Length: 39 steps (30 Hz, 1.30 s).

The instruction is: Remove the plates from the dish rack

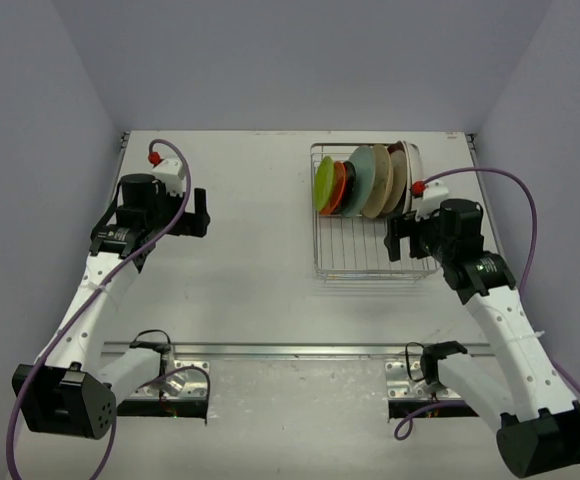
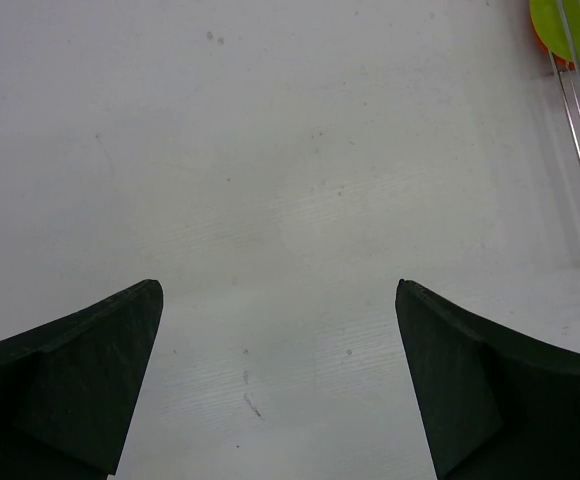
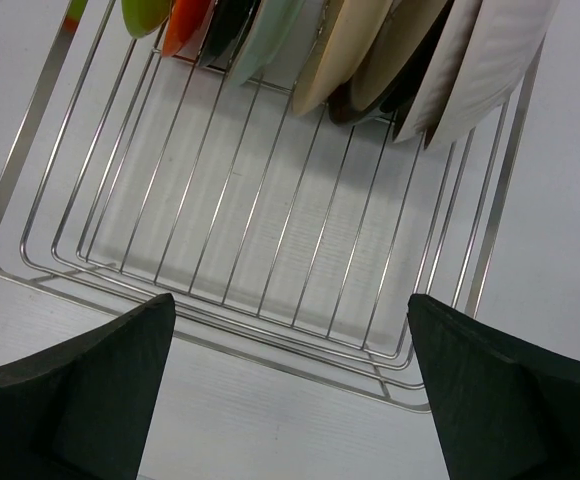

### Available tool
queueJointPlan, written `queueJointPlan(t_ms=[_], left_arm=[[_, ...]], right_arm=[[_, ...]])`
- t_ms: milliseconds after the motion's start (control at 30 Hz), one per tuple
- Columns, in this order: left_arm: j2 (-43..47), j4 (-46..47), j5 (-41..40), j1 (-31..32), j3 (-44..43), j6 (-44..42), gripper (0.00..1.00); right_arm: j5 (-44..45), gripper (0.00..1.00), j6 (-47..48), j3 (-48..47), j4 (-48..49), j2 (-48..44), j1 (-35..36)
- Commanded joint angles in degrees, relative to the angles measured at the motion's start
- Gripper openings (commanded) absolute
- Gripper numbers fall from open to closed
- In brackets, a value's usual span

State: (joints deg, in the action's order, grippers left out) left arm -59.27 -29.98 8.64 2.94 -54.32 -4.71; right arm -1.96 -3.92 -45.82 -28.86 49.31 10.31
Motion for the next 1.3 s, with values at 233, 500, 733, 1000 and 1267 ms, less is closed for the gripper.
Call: queueJointPlan(t_ms=[233, 500, 733, 1000, 1267], left_arm=[[-0.3, 3.5, -10.2, -0.2, -3.4, 7.5, 1.0], [-0.1, 4.9, -19.5, -0.2, -3.3, 12.4, 1.0], [-0.6, 4.9, -23.2, -0.2, -3.4, 13.1, 1.0], [-0.6, 5.0, -26.0, -0.2, -2.4, 13.6, 1.0], [-1.4, 4.9, -27.8, -0.2, -2.7, 14.1, 1.0]], right_arm=[[0.9, 0.99, 0.2, -15.8, 4.0, 11.6, 5.8], [21.6, 0.91, -0.7, -34.2, 6.1, 32.6, 17.1], [32.6, 0.65, -8.8, -51.8, 2.9, 50.5, 21.4], [36.0, 0.54, -12.4, -58.2, 0.4, 60.2, 21.4], [35.4, 0.49, -15.0, -58.4, -0.9, 64.7, 21.4]])
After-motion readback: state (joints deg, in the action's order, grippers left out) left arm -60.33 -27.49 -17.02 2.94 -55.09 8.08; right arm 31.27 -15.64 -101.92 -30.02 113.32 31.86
